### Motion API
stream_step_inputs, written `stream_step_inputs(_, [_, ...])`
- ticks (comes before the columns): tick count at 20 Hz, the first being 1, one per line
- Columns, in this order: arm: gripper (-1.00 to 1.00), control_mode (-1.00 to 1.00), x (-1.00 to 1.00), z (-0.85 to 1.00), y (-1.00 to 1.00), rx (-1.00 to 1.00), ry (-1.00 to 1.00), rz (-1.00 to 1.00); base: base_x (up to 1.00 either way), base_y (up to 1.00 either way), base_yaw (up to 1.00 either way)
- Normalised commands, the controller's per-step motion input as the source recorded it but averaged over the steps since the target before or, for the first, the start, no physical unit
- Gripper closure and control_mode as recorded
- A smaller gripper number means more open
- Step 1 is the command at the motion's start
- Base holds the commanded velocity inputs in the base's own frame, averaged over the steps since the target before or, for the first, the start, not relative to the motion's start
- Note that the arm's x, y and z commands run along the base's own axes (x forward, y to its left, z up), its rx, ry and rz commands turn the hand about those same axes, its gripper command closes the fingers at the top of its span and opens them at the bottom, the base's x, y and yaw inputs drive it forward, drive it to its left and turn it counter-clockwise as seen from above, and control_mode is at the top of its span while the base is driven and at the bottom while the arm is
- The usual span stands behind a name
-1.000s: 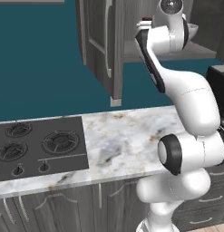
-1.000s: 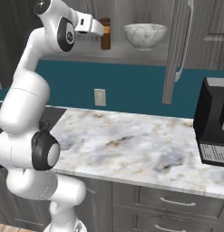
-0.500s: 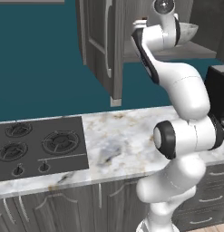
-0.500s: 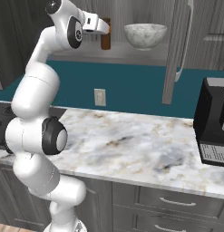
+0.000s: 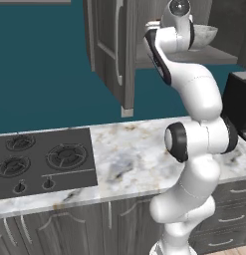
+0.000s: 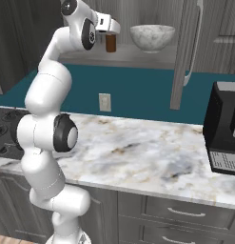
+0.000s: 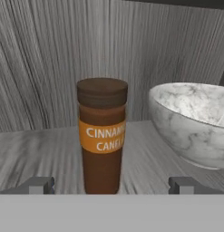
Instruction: Take the cinnamon bottle from the cabinet and place it on the dining table, next to the plate with the cupcake. Then take the chocolate from the dining counter and place it on the cupcake plate.
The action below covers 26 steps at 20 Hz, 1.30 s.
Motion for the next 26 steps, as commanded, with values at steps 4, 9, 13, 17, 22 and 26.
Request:
stream_step_inputs(4, [-1.0, -1.0, 0.23, -0.06, 0.0, 0.0, 0.0, 0.05, 0.0, 0.0, 0.0])
stream_step_inputs(9, [-1.0, -1.0, 0.24, -0.11, 0.0, 0.0, 0.0, 0.05, 0.0, 0.0, 0.0])
stream_step_inputs(13, [-1.0, -1.0, 0.21, -0.06, -0.02, 0.0, -0.01, 0.04, 0.0, 0.0, 0.0])
stream_step_inputs(17, [-1.0, -1.0, 0.23, -0.01, -0.07, 0.0, -0.01, 0.04, 0.0, 0.0, 0.0])
stream_step_inputs(22, [-1.0, -1.0, 0.22, 0.0, -0.11, 0.0, 0.0, 0.03, 0.0, 0.0, 0.0])
stream_step_inputs(26, [-1.0, -1.0, 0.3, -0.03, -0.08, 0.0, 0.0, 0.03, 0.0, 0.0, 0.0])
